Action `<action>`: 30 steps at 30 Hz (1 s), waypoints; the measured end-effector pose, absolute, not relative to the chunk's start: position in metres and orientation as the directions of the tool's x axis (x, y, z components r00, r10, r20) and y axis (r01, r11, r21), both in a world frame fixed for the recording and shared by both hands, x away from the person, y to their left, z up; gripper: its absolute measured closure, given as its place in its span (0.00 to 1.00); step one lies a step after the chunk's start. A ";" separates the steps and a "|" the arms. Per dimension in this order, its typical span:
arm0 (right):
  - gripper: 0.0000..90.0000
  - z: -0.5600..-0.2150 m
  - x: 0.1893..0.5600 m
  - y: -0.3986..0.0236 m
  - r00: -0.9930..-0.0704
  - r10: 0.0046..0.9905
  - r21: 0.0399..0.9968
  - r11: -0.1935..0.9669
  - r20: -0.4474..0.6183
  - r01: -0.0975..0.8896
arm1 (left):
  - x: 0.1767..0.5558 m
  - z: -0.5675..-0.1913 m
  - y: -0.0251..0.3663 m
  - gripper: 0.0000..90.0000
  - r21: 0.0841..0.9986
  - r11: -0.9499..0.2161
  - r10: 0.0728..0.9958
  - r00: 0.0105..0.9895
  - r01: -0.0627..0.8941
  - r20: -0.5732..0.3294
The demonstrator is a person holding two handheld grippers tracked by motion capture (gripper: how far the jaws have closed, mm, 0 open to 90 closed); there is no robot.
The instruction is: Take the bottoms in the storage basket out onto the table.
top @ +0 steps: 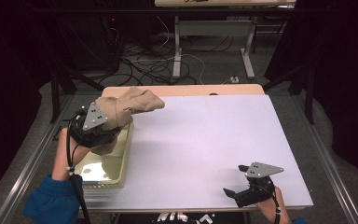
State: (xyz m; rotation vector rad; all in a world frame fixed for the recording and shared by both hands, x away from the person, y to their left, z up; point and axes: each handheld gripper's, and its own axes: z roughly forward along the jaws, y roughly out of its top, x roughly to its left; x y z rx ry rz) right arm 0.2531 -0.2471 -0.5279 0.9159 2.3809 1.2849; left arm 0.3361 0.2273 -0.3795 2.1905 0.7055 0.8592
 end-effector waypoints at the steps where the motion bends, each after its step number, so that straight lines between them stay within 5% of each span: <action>1: 0.00 -0.528 0.253 -0.247 -0.758 0.650 0.825 0.402 0.048 0.397 | 0.336 -0.380 0.226 0.50 0.747 -0.622 0.677 0.642 0.236 0.361; 30: 0.00 -0.527 0.253 -0.247 -0.757 0.651 0.818 0.406 0.053 0.407 | 0.338 -0.373 0.206 0.49 0.738 -0.649 0.633 0.671 0.187 0.386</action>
